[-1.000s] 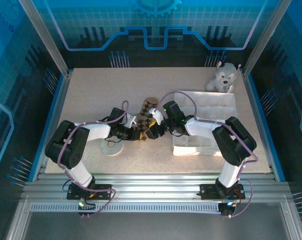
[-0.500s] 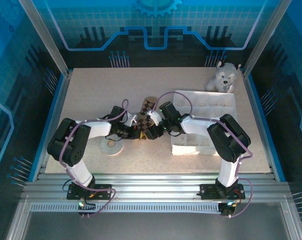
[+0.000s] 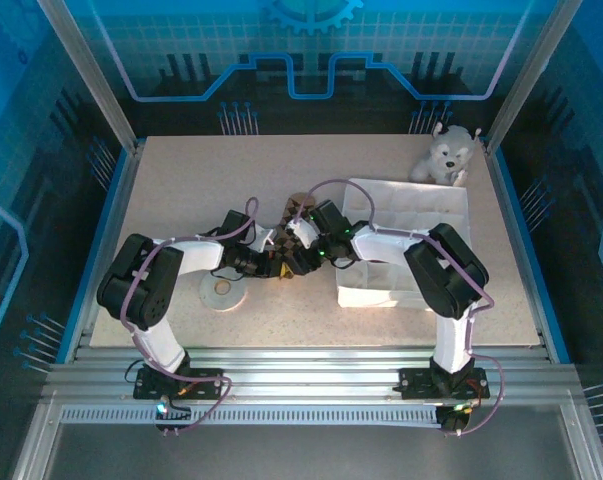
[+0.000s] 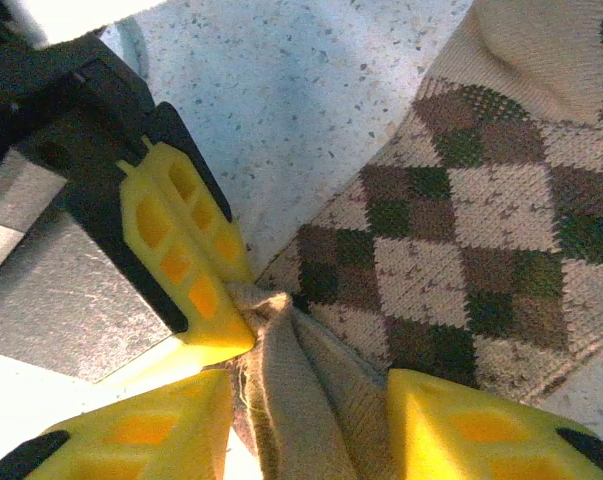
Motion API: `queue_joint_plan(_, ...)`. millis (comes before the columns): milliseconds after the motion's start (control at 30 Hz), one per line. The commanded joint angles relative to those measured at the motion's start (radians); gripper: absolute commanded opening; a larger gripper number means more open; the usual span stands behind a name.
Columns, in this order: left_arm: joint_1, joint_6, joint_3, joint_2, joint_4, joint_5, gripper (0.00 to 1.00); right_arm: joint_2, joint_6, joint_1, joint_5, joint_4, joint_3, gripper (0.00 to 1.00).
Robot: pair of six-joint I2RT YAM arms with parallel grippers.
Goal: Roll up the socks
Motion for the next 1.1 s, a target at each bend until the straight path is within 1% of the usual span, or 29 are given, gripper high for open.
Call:
queue_joint_plan(0, -0.008, 0.029, 0.024, 0.015, -0.048, 0.016, 0.0, 0.003, 0.002, 0.009, 0.069, -0.053, -0.007, 0.44)
queue_joint_plan(100, -0.009, 0.04, 0.031, 0.013, -0.065, 0.019, 0.0, -0.028, 0.011, -0.028, 0.048, -0.034, -0.051, 0.44)
queue_joint_plan(233, -0.011, 0.056, 0.035, 0.01, -0.086, 0.026, 0.0, -0.071, -0.023, -0.054, 0.037, -0.037, -0.095, 0.44)
queue_joint_plan(433, -0.011, 0.056, 0.034, 0.012, -0.092, 0.046, 0.0, -0.165, -0.033, -0.058, -0.002, 0.092, -0.207, 0.44)
queue_joint_plan(567, -0.011, 0.066, 0.04, 0.009, -0.109, 0.057, 0.0, -0.179, -0.048, -0.057, 0.014, 0.11, -0.251, 0.44)
queue_joint_plan(700, -0.011, 0.079, 0.045, 0.016, -0.123, 0.072, 0.0, -0.152, -0.049, -0.047, 0.024, 0.096, -0.221, 0.45)
queue_joint_plan(900, -0.011, 0.085, 0.058, 0.02, -0.132, 0.081, 0.0, -0.099, -0.063, -0.002, 0.027, 0.083, -0.142, 0.46)
queue_joint_plan(1067, -0.012, 0.097, 0.077, 0.027, -0.152, 0.086, 0.0, -0.057, -0.058, 0.009, 0.024, 0.068, -0.093, 0.46)
